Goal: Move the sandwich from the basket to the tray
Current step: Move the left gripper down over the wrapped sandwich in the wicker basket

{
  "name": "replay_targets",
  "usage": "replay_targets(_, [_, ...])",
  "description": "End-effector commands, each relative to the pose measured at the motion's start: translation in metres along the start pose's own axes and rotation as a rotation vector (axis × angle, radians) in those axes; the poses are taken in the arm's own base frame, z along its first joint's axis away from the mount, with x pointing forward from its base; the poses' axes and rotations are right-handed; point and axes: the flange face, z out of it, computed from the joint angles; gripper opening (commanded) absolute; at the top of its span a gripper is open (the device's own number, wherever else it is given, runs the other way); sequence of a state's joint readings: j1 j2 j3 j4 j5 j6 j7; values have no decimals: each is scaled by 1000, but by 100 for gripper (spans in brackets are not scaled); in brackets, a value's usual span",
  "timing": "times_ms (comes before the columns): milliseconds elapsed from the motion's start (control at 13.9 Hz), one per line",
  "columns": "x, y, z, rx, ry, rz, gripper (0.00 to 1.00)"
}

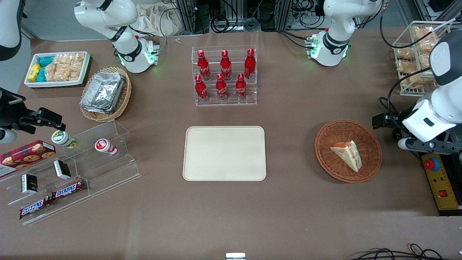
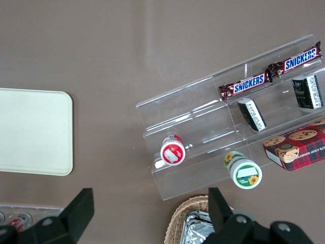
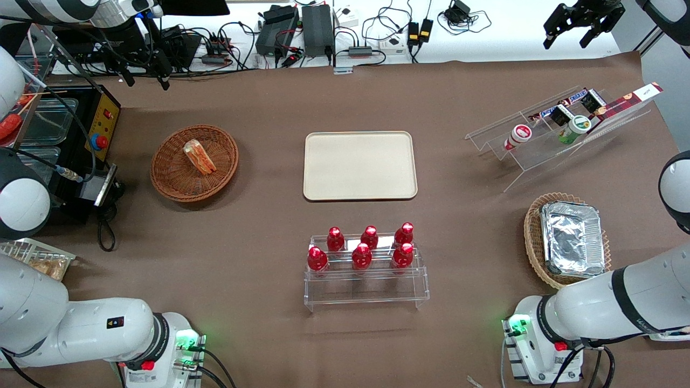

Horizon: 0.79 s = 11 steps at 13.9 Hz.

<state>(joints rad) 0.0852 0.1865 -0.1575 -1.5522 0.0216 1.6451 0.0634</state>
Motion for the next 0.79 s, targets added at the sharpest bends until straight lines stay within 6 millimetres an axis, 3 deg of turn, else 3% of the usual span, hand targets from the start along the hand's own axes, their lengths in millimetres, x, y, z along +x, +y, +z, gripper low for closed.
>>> replay_targets(0, [11,6,17,42,-26,-71,100])
replay_targets(144, [17,10,38,32,10,-225,100])
replay_targets(505, [16,11,112,14,50,-555,100])
replay_targets(721, [17,11,162,1,81,-636,100])
